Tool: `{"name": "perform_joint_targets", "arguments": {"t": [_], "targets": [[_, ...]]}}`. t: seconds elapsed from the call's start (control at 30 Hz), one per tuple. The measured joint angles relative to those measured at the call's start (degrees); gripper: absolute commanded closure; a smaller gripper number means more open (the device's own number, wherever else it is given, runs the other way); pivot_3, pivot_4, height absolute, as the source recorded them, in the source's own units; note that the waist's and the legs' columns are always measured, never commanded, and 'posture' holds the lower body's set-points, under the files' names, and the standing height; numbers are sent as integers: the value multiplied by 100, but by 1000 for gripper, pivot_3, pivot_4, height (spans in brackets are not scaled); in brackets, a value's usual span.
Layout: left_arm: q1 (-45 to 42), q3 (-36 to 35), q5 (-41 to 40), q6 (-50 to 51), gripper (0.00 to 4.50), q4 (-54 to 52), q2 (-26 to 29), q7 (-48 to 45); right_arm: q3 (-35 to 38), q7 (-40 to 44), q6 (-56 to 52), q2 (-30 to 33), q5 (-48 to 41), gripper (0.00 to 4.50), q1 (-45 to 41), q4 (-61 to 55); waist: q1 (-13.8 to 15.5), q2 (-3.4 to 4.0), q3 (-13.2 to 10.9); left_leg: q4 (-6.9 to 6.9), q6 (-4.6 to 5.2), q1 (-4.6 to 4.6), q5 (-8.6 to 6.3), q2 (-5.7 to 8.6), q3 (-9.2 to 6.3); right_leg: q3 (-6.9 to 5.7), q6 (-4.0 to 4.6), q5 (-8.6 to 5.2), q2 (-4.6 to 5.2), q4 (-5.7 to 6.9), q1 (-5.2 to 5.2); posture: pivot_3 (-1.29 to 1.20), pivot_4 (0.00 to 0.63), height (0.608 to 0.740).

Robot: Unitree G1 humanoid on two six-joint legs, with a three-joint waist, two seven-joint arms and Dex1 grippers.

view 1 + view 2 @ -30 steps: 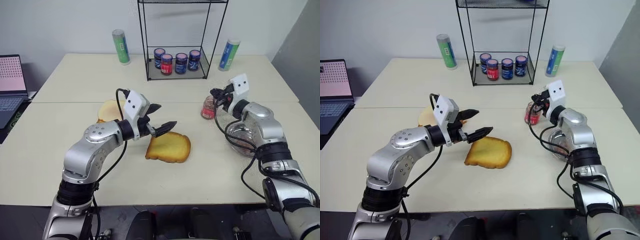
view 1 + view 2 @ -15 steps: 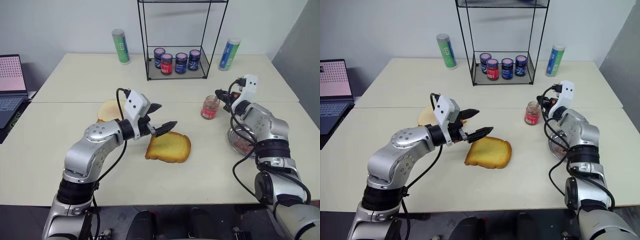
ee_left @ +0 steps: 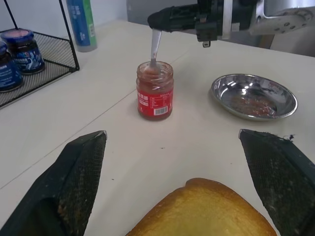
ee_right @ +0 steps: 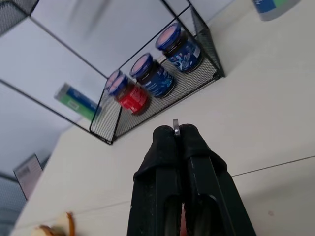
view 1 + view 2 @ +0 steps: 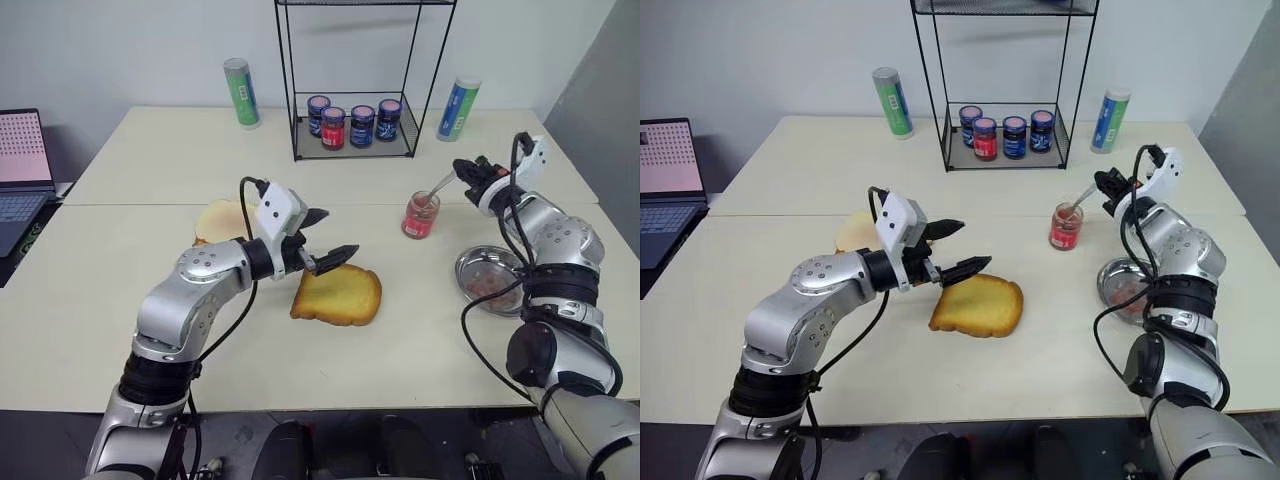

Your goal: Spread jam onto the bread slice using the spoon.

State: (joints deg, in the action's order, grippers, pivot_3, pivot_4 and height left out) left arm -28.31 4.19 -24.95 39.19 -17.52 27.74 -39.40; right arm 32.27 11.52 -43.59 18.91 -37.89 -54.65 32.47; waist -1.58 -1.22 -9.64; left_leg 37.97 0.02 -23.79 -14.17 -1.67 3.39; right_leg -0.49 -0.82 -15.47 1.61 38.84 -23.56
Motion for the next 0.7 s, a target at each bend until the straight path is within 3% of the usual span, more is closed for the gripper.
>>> {"name": "perform_joint_targets", "arguments": {"t": [0.7], "targets": [[-106, -26, -17, -77, 0, 23, 356, -316, 852, -675, -215, -154, -1084, 4456, 39, -147, -5, 0, 0, -2, 0, -1, 0, -2, 0, 0, 0, 0, -1, -1, -1, 0, 150, 740]]}}
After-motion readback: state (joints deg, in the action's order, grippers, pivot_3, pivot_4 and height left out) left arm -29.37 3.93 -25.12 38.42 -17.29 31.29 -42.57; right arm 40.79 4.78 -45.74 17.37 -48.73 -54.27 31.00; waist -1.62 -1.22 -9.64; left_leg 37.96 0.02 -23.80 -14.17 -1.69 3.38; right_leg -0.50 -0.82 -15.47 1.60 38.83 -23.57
